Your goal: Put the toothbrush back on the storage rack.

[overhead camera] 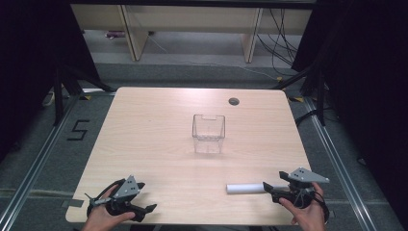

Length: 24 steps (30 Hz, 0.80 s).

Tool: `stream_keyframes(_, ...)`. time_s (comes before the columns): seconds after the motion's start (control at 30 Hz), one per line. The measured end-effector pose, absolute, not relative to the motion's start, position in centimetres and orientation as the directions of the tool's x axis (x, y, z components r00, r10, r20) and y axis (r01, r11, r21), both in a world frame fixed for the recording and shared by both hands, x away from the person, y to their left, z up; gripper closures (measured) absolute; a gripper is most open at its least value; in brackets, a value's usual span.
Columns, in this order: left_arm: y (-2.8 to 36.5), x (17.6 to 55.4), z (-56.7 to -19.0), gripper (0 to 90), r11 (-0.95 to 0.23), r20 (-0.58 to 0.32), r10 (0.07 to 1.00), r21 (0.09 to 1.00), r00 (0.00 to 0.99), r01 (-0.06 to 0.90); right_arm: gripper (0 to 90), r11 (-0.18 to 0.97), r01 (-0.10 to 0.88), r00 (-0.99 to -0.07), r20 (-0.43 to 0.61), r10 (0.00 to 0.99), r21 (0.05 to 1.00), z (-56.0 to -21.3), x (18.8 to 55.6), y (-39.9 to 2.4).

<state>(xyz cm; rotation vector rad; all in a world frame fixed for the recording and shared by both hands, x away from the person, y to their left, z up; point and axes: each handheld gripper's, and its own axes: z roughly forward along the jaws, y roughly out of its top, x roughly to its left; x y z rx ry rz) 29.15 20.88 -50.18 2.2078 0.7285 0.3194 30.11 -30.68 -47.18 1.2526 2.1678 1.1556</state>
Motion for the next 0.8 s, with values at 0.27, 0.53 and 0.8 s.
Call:
stream_keyframes(0.27, 21.0, 29.2, -50.1, 15.6, -0.547, 0.007, 0.587, 0.741, 0.809, 0.390, 35.4, 0.270, 0.551, -0.532, 0.083, 0.843, 0.790, -47.1, 29.6, -30.4)
stream_keyframes(0.53, 20.9, 29.1, -50.2, 15.6, -0.544, 0.001, 0.591, 0.740, 0.807, 0.397, 66.2, 0.304, 0.540, -0.563, 0.068, 0.824, 0.785, -46.9, 28.8, -30.5)
stream_keyframes(0.8, 20.9, 29.1, -50.1, 15.6, -0.542, 0.001, 0.590, 0.741, 0.807, 0.396, 89.2, 0.392, 0.536, -0.568, -0.023, 0.823, 0.748, -47.3, 28.8, -31.4)
